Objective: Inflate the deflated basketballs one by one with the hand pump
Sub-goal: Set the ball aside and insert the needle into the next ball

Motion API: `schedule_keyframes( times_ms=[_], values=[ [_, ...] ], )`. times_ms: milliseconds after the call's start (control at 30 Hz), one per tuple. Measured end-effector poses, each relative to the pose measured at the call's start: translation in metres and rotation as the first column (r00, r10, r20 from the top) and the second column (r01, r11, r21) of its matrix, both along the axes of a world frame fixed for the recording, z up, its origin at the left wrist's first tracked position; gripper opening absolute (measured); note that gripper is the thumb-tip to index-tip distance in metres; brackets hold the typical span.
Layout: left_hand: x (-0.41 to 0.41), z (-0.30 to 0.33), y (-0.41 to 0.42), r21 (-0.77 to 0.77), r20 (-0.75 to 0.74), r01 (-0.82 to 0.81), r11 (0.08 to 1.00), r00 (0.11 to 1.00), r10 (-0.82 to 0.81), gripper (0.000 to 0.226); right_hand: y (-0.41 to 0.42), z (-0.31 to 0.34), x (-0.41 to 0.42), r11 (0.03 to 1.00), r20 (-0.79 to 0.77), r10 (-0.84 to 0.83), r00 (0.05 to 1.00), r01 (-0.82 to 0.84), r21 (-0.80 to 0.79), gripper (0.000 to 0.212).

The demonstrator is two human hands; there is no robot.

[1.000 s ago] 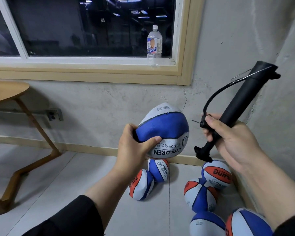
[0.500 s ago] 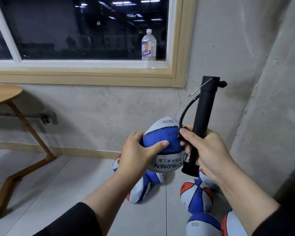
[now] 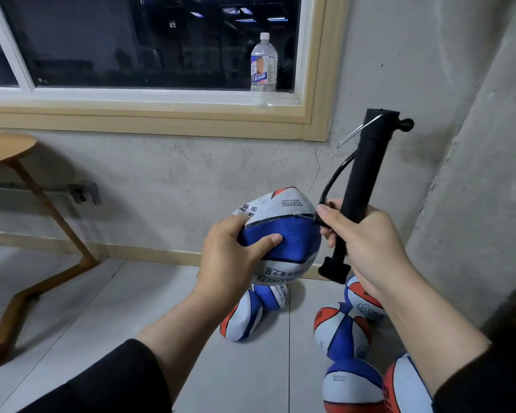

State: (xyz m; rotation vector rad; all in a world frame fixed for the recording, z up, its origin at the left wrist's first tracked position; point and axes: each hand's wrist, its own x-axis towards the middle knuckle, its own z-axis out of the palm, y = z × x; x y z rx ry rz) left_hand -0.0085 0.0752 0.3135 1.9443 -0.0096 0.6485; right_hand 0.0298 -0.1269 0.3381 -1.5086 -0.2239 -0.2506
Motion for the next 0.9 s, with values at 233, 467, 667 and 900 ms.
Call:
schedule_keyframes(
  times_ms=[233, 467, 667, 900],
  values=[
    [0.004, -0.004, 0.003, 0.036, 0.043, -0.009, 0.999, 0.999, 0.008, 0.055, -0.002, 0.002, -0.001, 0.995, 0.043, -0.021, 0.999, 0.025, -0.092, 0.014],
    [0.004, -0.007, 0.004, 0.123, 0.082, -0.025, 0.992, 0.997, 0.015, 0.051, -0.003, 0.002, 0.000, 0.983, 0.073, -0.068, 0.995, 0.080, -0.164, 0.015],
    [0.009, -0.013, 0.007, 0.229, 0.119, -0.066, 0.971, 0.992, 0.040, 0.056, -0.001, 0.005, -0.004, 0.933, 0.115, -0.139, 0.984, 0.169, -0.317, 0.019],
    [0.012, -0.014, 0.006, 0.335, 0.191, -0.151, 0.930, 0.977, 0.090, 0.056, 0.006, 0.011, -0.014, 0.822, 0.216, -0.253, 0.943, 0.328, -0.465, 0.031]
  ],
)
